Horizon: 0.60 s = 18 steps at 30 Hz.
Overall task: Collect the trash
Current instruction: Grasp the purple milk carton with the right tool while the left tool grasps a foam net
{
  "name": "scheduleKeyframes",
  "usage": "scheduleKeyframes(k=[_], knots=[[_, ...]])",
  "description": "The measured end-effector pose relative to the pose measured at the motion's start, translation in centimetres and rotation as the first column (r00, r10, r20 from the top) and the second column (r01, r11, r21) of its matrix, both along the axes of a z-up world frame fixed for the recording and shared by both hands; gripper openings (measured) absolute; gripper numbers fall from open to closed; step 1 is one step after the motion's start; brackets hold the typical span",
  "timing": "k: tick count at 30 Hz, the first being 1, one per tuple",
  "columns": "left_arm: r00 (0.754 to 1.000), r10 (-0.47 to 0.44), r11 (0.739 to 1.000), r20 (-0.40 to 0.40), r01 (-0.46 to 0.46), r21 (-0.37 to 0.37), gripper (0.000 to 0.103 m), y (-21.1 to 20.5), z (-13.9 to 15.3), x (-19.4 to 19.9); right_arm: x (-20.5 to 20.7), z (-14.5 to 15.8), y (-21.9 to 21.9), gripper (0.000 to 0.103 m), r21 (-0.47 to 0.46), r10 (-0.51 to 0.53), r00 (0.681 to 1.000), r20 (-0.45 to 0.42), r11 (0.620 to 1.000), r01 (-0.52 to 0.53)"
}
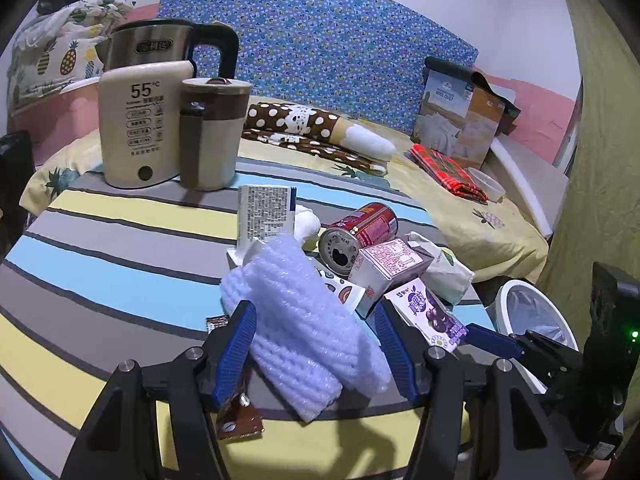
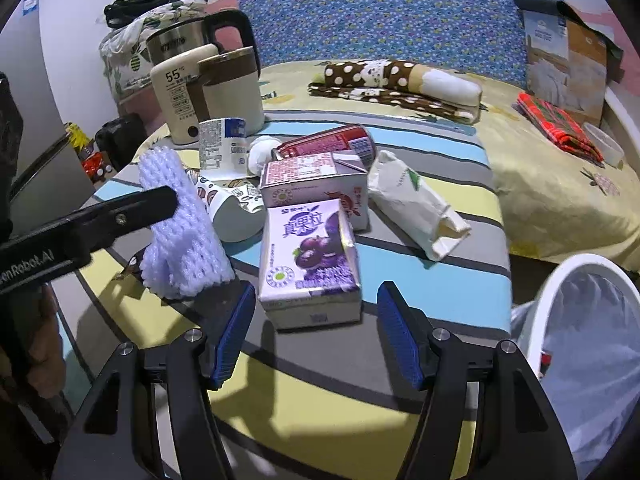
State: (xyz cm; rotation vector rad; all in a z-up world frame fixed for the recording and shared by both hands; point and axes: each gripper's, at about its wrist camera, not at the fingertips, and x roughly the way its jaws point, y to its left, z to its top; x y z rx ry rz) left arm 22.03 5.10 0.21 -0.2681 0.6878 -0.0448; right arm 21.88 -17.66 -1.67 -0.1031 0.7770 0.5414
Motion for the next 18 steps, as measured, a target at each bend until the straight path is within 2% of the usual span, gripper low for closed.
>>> scheduleKeyframes(k=[2,4,7,8,9,10,13,18], knots=[[1.000,0.002,1.000,-0.007,-0.002,-0.008,0.059,0.0,-0.3,0.4,0.3,-0.1,0.2,0.065,0.000,0.003,1.000,-0.009,1.000,-0.003],[1.000,0.005,1.000,-0.019,-0.005,-0.008,0.045,0.0,-0.7,0.8,0.8,-0.3,0.3,0.065,-0.001,-0.002,1.000,-0.027,1.000,0.002],[0.999,0.001,1.000,-0.033,-0.001,-0.013,0.034,0.0,-1.1,0.8,1.1,-0.6,0.5,0.065,-0.019,-0.018,0.999,-0.043,1.000,0.017],[1.000,-0.002,1.000,-0.031,0.002,-0.011,0.032,0.0,-1.1,0.7,1.1,-0.6,0.4,0.064,-0.016,-0.018,0.999,-0.045,1.000,0.017],[1.000,-0.006,1.000,-0.028,0.006,-0.008,0.029,-0.1,-1.0,0.6,0.9,-0.5,0.3,0.056,-0.006,-0.014,0.999,-0.044,1.000,0.014],[1.000,-0.011,1.000,-0.025,0.011,-0.009,0.027,-0.1,-1.0,0.5,0.8,-0.4,0.2,0.056,-0.002,-0.013,0.999,-0.043,1.000,0.013],[0.999,-0.032,0.999,-0.014,0.032,-0.010,0.023,-0.4,-0.6,-0.3,0.1,-0.4,-0.1,0.056,0.003,-0.016,0.999,-0.038,1.000,0.016],[0.998,-0.061,0.998,0.006,0.061,0.000,0.022,-1.1,0.2,-2.0,-1.2,0.0,-1.3,0.056,0.027,-0.043,0.999,-0.028,0.999,0.043]])
